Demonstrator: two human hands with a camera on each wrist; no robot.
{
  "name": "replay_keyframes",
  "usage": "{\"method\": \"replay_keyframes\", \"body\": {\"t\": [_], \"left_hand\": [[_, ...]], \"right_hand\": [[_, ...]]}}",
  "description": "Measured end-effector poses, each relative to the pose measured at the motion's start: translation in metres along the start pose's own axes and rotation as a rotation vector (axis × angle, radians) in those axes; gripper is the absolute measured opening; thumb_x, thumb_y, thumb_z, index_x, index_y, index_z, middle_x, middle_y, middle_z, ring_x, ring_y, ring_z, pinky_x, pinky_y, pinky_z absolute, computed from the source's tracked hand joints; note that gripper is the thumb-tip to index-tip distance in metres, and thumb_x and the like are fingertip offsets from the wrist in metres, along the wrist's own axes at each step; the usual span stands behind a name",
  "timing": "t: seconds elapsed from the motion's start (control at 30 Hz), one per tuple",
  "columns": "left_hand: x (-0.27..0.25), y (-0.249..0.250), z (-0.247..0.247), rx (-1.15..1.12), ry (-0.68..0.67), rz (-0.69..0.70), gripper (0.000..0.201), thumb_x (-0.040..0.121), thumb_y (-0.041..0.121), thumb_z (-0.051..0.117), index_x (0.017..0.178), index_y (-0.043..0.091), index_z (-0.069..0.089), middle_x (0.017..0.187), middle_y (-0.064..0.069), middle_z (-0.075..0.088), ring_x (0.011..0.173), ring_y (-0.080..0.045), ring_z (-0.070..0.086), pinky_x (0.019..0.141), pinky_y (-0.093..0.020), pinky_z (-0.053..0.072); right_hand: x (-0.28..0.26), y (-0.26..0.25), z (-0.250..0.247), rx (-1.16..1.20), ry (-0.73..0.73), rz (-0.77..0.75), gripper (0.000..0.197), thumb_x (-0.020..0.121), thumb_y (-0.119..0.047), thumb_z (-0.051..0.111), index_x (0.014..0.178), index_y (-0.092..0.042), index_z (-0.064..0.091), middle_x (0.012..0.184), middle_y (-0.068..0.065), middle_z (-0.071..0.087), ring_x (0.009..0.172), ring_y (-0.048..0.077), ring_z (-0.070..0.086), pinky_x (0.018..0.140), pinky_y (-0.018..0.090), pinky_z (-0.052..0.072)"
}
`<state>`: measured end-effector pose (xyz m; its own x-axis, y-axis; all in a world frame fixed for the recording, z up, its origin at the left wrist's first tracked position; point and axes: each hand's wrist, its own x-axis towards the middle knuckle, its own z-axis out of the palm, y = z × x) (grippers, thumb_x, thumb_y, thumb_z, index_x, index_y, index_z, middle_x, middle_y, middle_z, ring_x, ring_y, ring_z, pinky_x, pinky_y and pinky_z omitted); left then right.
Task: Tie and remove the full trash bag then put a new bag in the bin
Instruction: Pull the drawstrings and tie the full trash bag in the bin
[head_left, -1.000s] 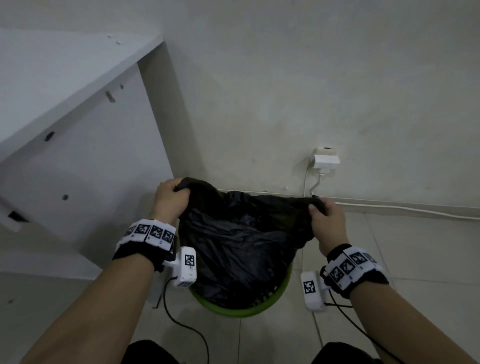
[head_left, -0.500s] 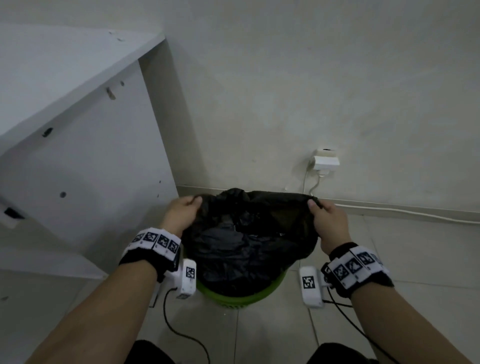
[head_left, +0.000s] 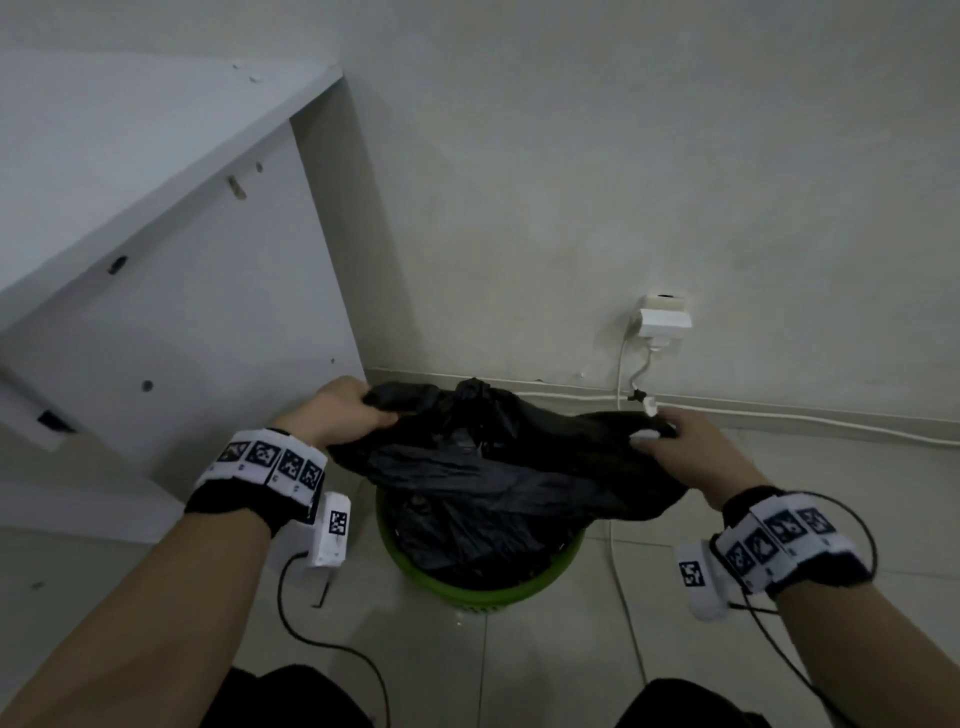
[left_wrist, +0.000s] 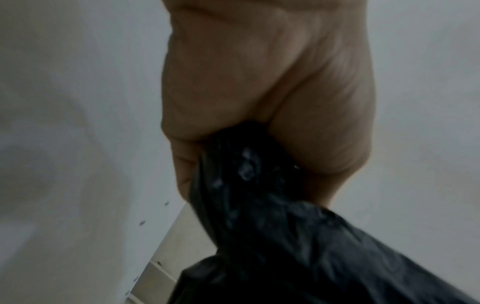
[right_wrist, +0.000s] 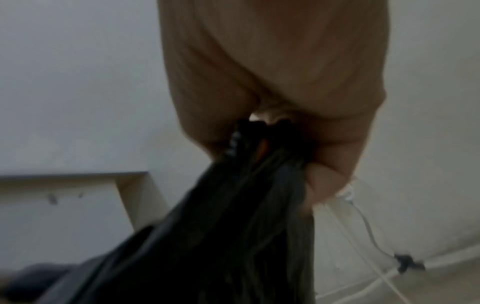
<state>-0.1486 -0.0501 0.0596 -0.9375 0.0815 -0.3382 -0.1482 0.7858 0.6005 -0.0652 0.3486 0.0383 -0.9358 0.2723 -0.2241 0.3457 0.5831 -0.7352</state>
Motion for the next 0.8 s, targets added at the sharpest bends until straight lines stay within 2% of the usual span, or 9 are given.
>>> {"method": "replay_keyframes", "body": {"t": [0.13, 0.2, 0.27, 0.4, 0.5, 0.57, 0.67, 0.73, 0.8], "left_hand": [[0.000, 0.009, -0.005, -0.492, 0.345, 0.238, 0.037, 0.081, -0.013, 0.057, 0.073, 0.021, 0.070, 0.067, -0.004, 0.065, 0.067, -0.019, 0.060, 0.062, -0.020, 0.049], [-0.004, 0.018, -0.010, -0.724, 0.360, 0.270, 0.033, 0.083, -0.014, 0.052, 0.077, 0.016, 0.063, 0.072, -0.007, 0.061, 0.068, -0.017, 0.055, 0.059, -0.019, 0.048], [-0.011, 0.026, -0.013, -0.867, 0.218, 0.202, 0.015, 0.090, 0.003, 0.059, 0.082, 0.015, 0.063, 0.075, -0.004, 0.065, 0.072, -0.018, 0.057, 0.065, -0.026, 0.048], [-0.019, 0.024, -0.017, -0.101, -0.130, 0.079, 0.033, 0.081, 0.054, 0.075, 0.093, 0.024, 0.079, 0.092, 0.008, 0.075, 0.088, -0.009, 0.067, 0.081, -0.027, 0.052], [-0.019, 0.023, -0.015, -0.018, -0.033, 0.175, 0.018, 0.084, 0.031, 0.079, 0.066, 0.032, 0.080, 0.087, -0.001, 0.079, 0.087, -0.016, 0.072, 0.087, -0.035, 0.056], [-0.017, 0.026, -0.016, -0.237, 0.220, 0.299, 0.026, 0.091, 0.020, 0.071, 0.068, 0.029, 0.076, 0.085, -0.006, 0.077, 0.082, -0.016, 0.068, 0.083, -0.036, 0.055], [-0.020, 0.037, -0.025, -0.683, 0.502, 0.432, 0.031, 0.100, 0.015, 0.057, 0.077, 0.030, 0.071, 0.086, -0.004, 0.070, 0.082, -0.014, 0.063, 0.079, -0.027, 0.053], [-0.023, 0.040, -0.027, -0.832, 0.497, 0.433, 0.024, 0.100, 0.016, 0.059, 0.088, 0.032, 0.071, 0.093, -0.001, 0.069, 0.090, -0.015, 0.062, 0.084, -0.026, 0.051], [-0.024, 0.040, -0.026, -0.744, 0.362, 0.353, 0.018, 0.091, 0.026, 0.071, 0.107, 0.032, 0.070, 0.108, -0.001, 0.069, 0.103, -0.015, 0.063, 0.094, -0.029, 0.050]], "right_hand": [[-0.008, -0.034, -0.022, 0.227, 0.270, -0.323, 0.035, 0.083, 0.009, 0.056, 0.076, -0.021, 0.072, 0.058, -0.014, 0.063, 0.058, 0.005, 0.057, 0.058, 0.022, 0.049], [-0.008, -0.043, -0.032, 0.479, 0.413, -0.339, 0.039, 0.080, 0.011, 0.051, 0.074, -0.022, 0.072, 0.059, -0.010, 0.063, 0.058, 0.011, 0.056, 0.054, 0.023, 0.049], [-0.009, -0.047, -0.027, 0.425, 0.337, -0.263, 0.023, 0.081, 0.001, 0.054, 0.070, -0.014, 0.068, 0.060, 0.002, 0.062, 0.059, 0.023, 0.058, 0.055, 0.034, 0.052], [-0.013, -0.050, -0.025, 0.244, 0.101, -0.137, 0.024, 0.084, -0.012, 0.064, 0.060, -0.014, 0.060, 0.052, 0.004, 0.051, 0.053, 0.022, 0.051, 0.053, 0.039, 0.047], [-0.015, -0.064, -0.042, 0.444, 0.277, -0.173, 0.021, 0.084, -0.001, 0.053, 0.074, -0.013, 0.066, 0.058, 0.008, 0.051, 0.052, 0.020, 0.048, 0.053, 0.029, 0.041], [-0.013, -0.065, -0.044, 0.378, 0.279, -0.168, 0.022, 0.084, -0.001, 0.054, 0.087, -0.017, 0.068, 0.072, 0.009, 0.061, 0.065, 0.022, 0.058, 0.059, 0.029, 0.045], [-0.012, -0.061, -0.032, -0.052, 0.273, -0.191, 0.047, 0.084, -0.016, 0.062, 0.130, -0.020, 0.055, 0.126, 0.009, 0.060, 0.114, 0.030, 0.056, 0.092, 0.039, 0.047], [-0.018, -0.069, -0.016, -0.255, 0.456, -0.380, 0.056, 0.082, -0.023, 0.062, 0.137, -0.017, 0.050, 0.136, 0.007, 0.054, 0.128, 0.032, 0.045, 0.104, 0.047, 0.038], [-0.020, -0.081, 0.013, -0.277, 0.550, -0.683, 0.042, 0.081, -0.027, 0.063, 0.120, -0.013, 0.063, 0.122, 0.008, 0.063, 0.117, 0.032, 0.054, 0.099, 0.043, 0.043]]}}
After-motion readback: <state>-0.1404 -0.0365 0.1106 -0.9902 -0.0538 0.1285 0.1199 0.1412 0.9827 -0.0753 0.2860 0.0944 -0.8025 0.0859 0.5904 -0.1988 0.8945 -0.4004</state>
